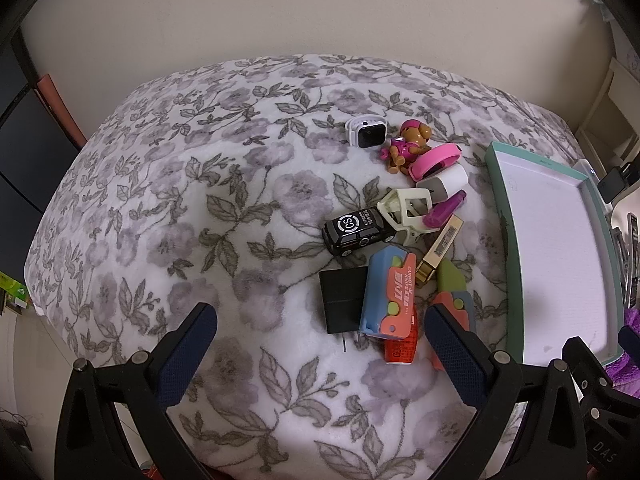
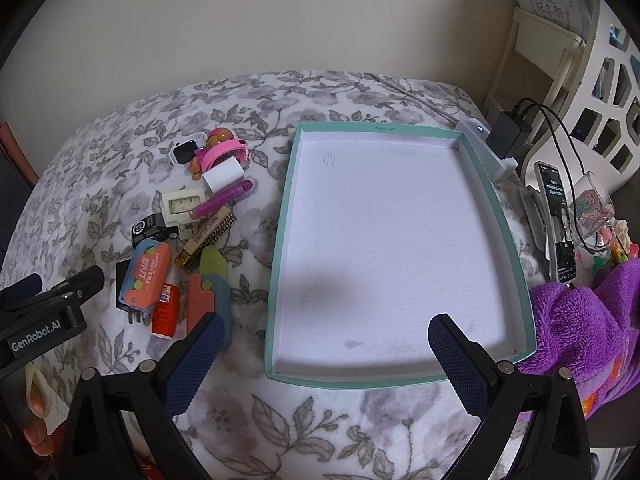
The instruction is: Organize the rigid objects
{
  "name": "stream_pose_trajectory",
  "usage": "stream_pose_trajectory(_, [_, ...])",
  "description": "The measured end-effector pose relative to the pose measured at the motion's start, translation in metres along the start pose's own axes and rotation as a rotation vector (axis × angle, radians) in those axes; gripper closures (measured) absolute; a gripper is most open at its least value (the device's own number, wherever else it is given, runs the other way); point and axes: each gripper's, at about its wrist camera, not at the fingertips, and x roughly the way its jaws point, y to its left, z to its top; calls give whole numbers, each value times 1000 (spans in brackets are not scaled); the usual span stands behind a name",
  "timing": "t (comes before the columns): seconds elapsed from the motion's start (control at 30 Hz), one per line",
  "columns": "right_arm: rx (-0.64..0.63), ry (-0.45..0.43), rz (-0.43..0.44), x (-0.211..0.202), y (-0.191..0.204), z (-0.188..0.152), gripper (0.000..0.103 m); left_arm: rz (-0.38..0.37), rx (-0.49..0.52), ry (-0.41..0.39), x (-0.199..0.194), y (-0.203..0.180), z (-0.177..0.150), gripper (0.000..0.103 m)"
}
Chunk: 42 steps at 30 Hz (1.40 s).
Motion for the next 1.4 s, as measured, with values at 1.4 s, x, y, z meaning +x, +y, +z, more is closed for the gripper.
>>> stream_pose_trajectory(1.4, [-109,206,215,77,75,23,37,-108,-150,211,65,17,34,2])
